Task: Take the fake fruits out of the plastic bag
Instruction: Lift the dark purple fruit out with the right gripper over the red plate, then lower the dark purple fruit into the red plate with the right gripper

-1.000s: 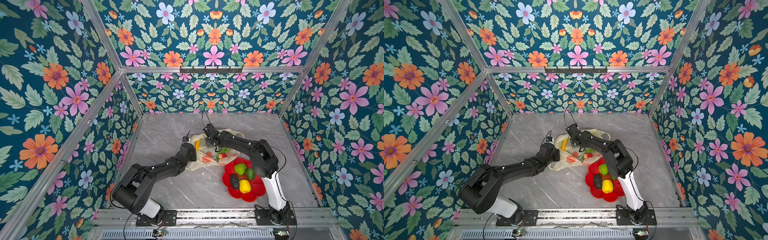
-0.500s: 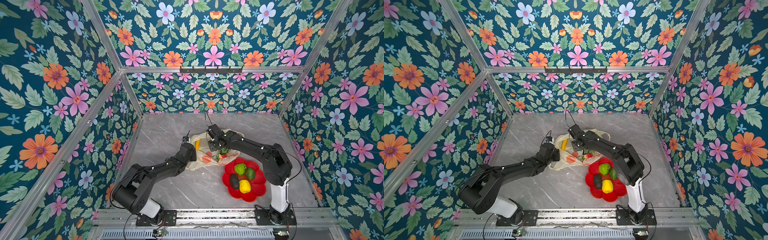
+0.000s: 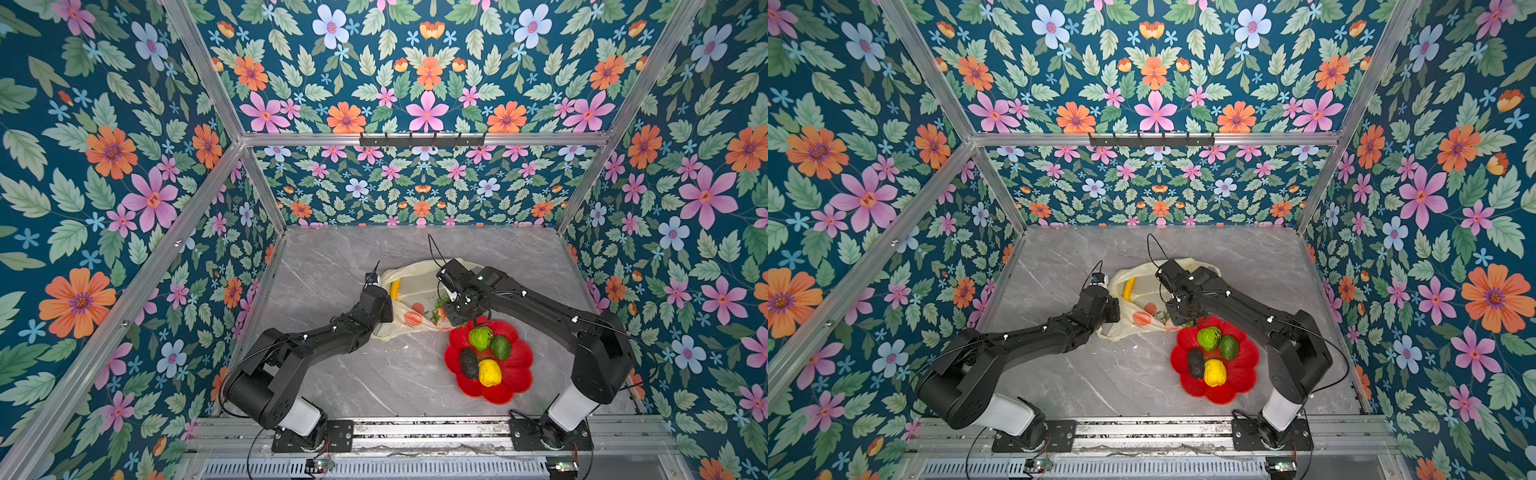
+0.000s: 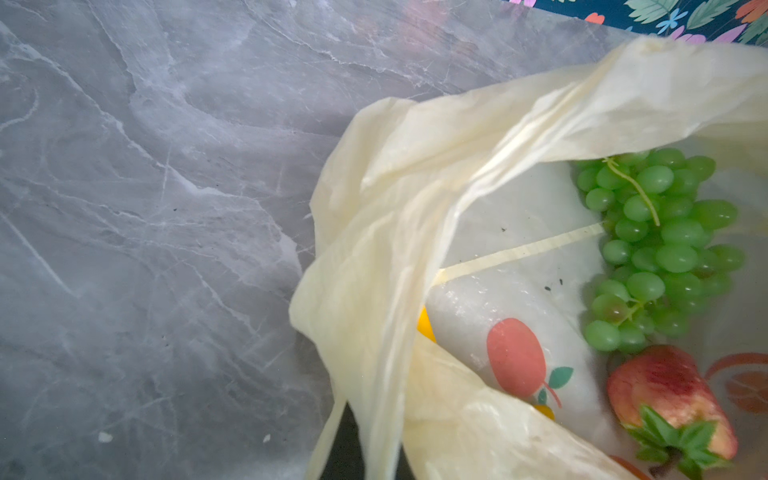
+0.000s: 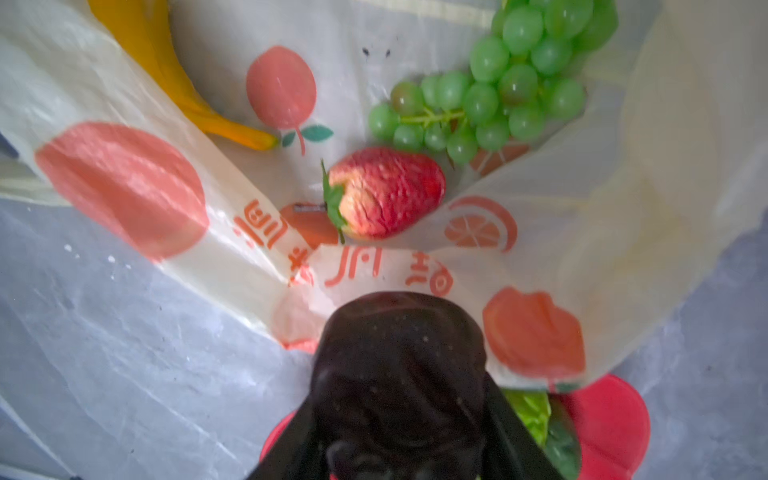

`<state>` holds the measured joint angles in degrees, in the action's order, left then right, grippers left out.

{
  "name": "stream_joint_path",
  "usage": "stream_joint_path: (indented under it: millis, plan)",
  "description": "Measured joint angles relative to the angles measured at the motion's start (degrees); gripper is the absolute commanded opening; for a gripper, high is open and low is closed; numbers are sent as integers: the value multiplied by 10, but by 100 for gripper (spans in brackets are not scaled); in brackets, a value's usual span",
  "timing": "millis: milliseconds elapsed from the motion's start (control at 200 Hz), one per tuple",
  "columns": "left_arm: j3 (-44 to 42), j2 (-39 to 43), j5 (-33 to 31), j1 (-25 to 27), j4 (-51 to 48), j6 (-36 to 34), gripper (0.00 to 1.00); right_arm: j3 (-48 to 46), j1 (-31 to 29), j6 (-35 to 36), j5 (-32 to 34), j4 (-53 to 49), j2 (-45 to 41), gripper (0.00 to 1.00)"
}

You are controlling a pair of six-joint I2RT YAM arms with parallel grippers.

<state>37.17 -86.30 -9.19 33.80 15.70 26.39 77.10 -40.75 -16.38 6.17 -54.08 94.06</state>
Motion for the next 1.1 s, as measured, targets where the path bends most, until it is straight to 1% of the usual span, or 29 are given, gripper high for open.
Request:
stream_joint_path:
  millis: [305,475,655,950,1100]
  plan:
    - [0,1,2,0,0,0,7,-63,0,-53,-16,-108,-76,45]
    - [0,1,2,0,0,0,7,-91,0,-93,-22,-157,-103,42]
    - [0,1,2,0,0,0,7,-110,0,-134,-28,-197,-123,41]
    - [0,2,2,0,0,0,7,-168,0,-165,-32,-208,-120,41]
    - [0,2,2,0,0,0,7,-179,0,-178,-38,-208,-119,42]
